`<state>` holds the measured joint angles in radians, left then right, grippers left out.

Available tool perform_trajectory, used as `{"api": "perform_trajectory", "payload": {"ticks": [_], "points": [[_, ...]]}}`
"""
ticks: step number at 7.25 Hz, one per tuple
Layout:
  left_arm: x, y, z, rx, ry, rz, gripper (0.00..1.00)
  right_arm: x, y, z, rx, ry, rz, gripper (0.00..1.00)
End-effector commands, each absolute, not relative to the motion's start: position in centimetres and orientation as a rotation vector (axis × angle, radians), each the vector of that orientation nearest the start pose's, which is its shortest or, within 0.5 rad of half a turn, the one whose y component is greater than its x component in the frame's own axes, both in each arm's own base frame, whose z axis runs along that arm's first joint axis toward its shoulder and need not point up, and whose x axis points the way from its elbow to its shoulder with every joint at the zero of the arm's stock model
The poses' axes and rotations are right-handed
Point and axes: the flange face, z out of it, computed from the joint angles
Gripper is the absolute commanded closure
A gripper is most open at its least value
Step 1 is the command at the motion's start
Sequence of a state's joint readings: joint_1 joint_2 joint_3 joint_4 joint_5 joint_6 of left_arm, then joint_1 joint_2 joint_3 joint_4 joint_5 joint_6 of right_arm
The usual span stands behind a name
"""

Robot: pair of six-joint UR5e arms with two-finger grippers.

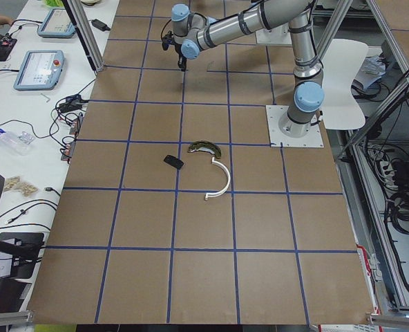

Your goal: Place bearing gear from tray to pile

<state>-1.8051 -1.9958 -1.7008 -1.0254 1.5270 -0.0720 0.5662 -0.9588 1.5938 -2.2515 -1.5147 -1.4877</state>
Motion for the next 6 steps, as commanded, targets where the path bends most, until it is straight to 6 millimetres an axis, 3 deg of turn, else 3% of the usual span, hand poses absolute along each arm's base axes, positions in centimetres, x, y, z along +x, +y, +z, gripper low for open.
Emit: {"api": "perform_trajectory", "payload": {"ticks": [1,2,3,4,5,6], "points": [[-13.2,-57.5,28.5,0.288,3.098,0.114,1.0,-48.6,-47.3,18.3,-0.776,3.07,-0.104,0.92],[-7.6,-57.3,30.4,0.455,3.02,0.104,1.0,-48.6,-47.3,18.8,-0.773,3.077,-0.105,0.92],[-1.6,-57.1,31.4,0.463,3.011,0.102,1.0,-48.6,-47.0,20.4,-0.758,3.103,-0.068,0.92],[7.8,-56.9,30.2,0.491,3.035,0.126,1.0,-47.6,-47.1,23.5,-0.763,3.126,-0.057,0.92],[16.9,-55.5,29.2,0.47,3.054,0.134,1.0,-45.2,-47.6,25.9,-0.684,3.117,-0.046,0.92],[22.3,-54.4,28.1,0.53,3.04,0.118,1.0,-41.8,-49.2,27.1,-0.689,3.09,-0.029,0.92]]}}
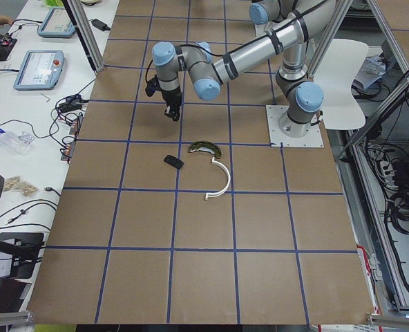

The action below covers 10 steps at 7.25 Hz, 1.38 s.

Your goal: Place bearing gear from tray to pile

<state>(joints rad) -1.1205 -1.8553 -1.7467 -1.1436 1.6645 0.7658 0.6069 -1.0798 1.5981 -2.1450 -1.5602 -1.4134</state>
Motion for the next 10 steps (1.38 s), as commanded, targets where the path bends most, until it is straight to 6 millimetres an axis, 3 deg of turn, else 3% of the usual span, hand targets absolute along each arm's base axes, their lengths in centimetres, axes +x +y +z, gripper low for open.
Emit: {"api": "perform_trajectory", "payload": {"ticks": [1,2,4,5,6,8,9,10], "points": [[25.5,-53.8,27.0,0.523,3.031,0.098,1.0,-37.8,-50.4,26.9,-0.67,3.073,-0.006,0.92],[27.3,-53.3,25.2,0.512,3.053,0.128,1.0,-31.7,-50.9,26.7,-0.542,3.074,0.017,0.91],[29.3,-54.1,20.3,0.537,3.065,0.094,1.0,-16.5,-50.5,27.7,-0.311,3.117,0.041,0.9],[29.6,-54.1,20.0,0.551,3.061,0.098,0.48,-9.8,-50.1,27.9,-0.207,3.142,0.062,0.9],[30.3,-53.6,19.6,0.518,3.076,0.097,0.01,-3.0,-50.0,27.7,-0.11,3.142,0.069,0.9],[29.8,-54.0,22.5,0.512,3.041,0.065,0.0,10.3,-49.1,27.2,0.148,3.147,0.075,0.9],[28.9,-54.1,24.3,0.522,3.031,0.044,0.0,15.7,-48.2,26.6,0.304,3.126,0.087,0.9],[26.5,-54.5,26.4,0.529,3.031,0.044,0.0,21.2,-48.0,25.4,0.344,3.102,0.027,0.9]]}}
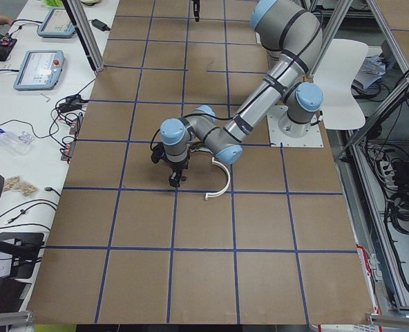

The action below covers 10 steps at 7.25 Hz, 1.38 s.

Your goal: Place bearing gear from tray to pile

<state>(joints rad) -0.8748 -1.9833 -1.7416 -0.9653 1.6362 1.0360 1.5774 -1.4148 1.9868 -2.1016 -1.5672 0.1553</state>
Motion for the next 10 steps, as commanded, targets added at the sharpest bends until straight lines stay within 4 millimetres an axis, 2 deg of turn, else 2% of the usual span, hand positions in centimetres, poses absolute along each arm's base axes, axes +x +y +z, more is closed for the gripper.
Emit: {"api": "perform_trajectory", "payload": {"ticks": [1,3,4,5,6,7,8,9,10], "points": [[23.3,-54.9,28.7,0.512,3.029,0.037,0.0,25.4,-48.6,24.5,0.427,3.055,-0.026,0.89],[16.7,-54.6,32.5,0.391,3.067,0.069,0.0,33.6,-50.0,23.7,0.567,2.932,0.037,0.88],[13.5,-54.1,34.0,0.346,3.083,0.093,0.0,35.2,-49.8,22.3,0.547,2.959,0.048,0.88],[9.9,-54.0,35.2,0.289,3.081,0.083,0.0,35.9,-50.2,22.2,0.569,2.93,0.039,0.71],[6.3,-53.9,36.2,0.262,3.08,0.075,0.0,35.9,-50.2,21.9,0.594,2.927,0.04,0.36],[2.9,-53.6,37.1,0.219,3.077,0.056,0.0,35.6,-50.6,22.3,0.595,2.924,0.03,0.1],[-0.9,-53.2,37.8,0.173,3.074,0.033,0.0,34.8,-51.6,23.1,0.599,2.916,0.004,0.08],[-4.2,-52.9,38.1,0.128,3.078,0.029,0.0,34.3,-53.8,25.6,0.524,2.922,-0.066,0.08],[-7.9,-52.7,37.7,0.086,3.096,0.025,0.0,32.7,-56.1,29.2,0.527,2.935,-0.049,0.08]]}}
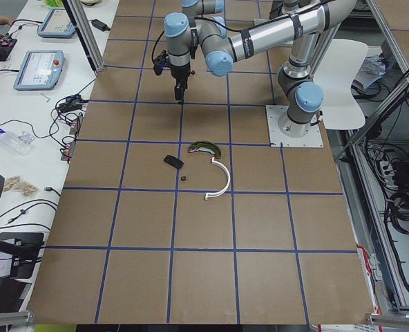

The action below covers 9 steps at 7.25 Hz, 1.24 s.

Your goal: Place bearing gear from tray to pile

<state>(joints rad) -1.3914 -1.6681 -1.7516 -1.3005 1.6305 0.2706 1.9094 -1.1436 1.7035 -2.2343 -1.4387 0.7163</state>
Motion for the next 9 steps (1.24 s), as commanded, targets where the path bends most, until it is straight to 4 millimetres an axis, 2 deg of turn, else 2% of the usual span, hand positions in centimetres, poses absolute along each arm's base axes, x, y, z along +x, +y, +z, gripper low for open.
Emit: {"api": "perform_trajectory", "payload": {"ticks": [1,2,3,4,5,6,7,8,9], "points": [[-12.3,-52.4,36.6,0.051,3.143,0.048,0.0,30.6,-57.9,34.0,0.488,2.964,-0.005,0.08],[-16.8,-51.8,35.6,0.0,3.152,0.062,0.0,29.1,-59.2,38.2,0.466,2.996,0.033,0.09],[-20.6,-51.7,33.9,-0.092,3.15,0.086,0.0,27.4,-59.3,42.5,0.489,3.043,0.008,0.09],[-24.3,-52.2,32.0,-0.102,3.163,0.004,0.0,24.1,-57.4,47.6,0.477,3.072,-0.013,0.08],[-28.0,-52.3,28.5,-0.088,3.183,0.004,0.0,20.4,-54.8,52.3,0.44,3.079,-0.043,0.03],[-31.0,-52.5,25.7,-0.087,3.184,-0.014,0.0,18.2,-52.2,55.1,0.425,3.094,-0.026,0.01],[-32.0,-52.6,23.3,-0.092,3.187,-0.006,0.0,17.0,-51.2,55.2,0.341,3.183,-0.001,0.02],[-32.2,-52.5,20.1,-0.089,3.168,0.073,0.03,16.7,-50.6,52.9,0.27,3.225,0.126,0.05],[-33.3,-52.5,19.0,-0.072,3.171,0.063,0.03,16.7,-50.0,51.2,0.262,3.218,0.107,0.07]]}}
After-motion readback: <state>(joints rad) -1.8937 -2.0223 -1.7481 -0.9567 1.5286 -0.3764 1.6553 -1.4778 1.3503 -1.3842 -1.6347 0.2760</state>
